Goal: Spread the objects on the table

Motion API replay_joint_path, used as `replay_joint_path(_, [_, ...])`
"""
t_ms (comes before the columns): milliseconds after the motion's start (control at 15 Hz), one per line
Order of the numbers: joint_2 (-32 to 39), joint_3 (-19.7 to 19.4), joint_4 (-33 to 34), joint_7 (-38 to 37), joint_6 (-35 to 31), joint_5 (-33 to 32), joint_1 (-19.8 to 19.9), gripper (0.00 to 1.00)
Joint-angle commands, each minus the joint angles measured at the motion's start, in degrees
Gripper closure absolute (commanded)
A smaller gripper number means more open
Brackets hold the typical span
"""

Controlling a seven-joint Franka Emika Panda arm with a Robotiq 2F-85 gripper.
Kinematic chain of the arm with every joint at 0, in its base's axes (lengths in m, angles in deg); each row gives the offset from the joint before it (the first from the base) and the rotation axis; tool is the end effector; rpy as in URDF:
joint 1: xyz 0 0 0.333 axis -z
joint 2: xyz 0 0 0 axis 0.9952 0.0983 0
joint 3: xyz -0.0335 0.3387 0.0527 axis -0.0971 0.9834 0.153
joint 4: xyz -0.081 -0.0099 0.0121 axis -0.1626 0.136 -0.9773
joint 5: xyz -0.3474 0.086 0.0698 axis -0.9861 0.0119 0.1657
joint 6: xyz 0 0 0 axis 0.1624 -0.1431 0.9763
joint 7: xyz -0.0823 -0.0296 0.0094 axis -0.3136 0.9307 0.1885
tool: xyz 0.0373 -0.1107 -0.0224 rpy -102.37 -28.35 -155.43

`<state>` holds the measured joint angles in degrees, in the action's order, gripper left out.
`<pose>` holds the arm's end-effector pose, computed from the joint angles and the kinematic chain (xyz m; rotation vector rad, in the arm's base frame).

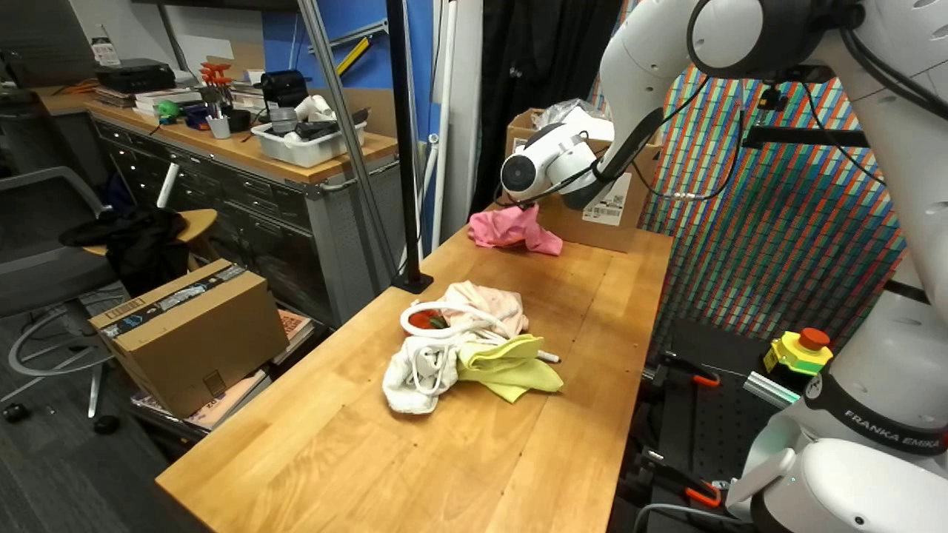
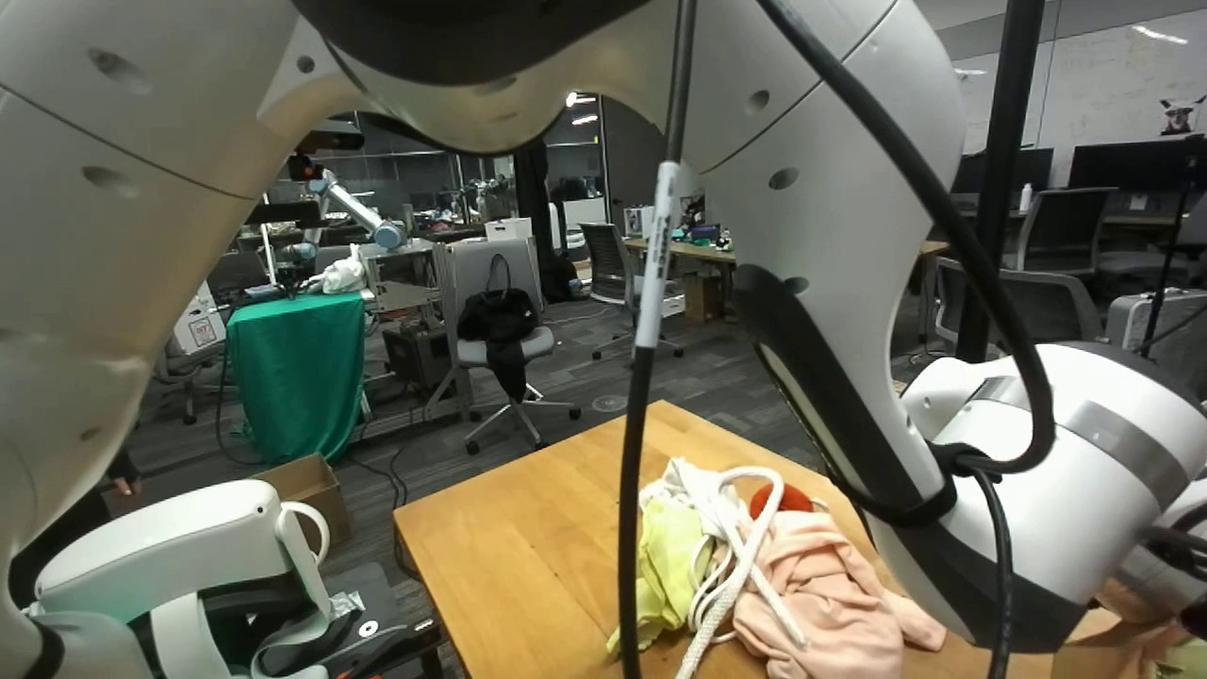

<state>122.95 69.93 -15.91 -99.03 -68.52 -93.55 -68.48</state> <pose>0.6049 -0.3097 0.2135 2.0248 -0.3666 0.4584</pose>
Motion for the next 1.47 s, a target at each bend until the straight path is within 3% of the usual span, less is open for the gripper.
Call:
replay_joint_path(0, [-1.78, 1.63, -1.21, 8.79, -2.75, 1.46, 1.13, 0.36])
replay_joint_path(333, [-5.28, 3.44, -6.34, 17.29, -13.05, 1.63, 1.86, 0.01])
replay_joint_path(933, [-12.65, 6.00, -23.41, 40.88, -27.83, 10.27, 2.91, 0.00])
replay_joint_path(1333, [-16.76, 11.59, -34.54, 60.17, -27.21, 18.90, 2.08, 0.00])
replay_joint_path(1400, [-17.34, 10.22, -36.02, 63.51, -27.12, 22.65, -1.03, 0.00])
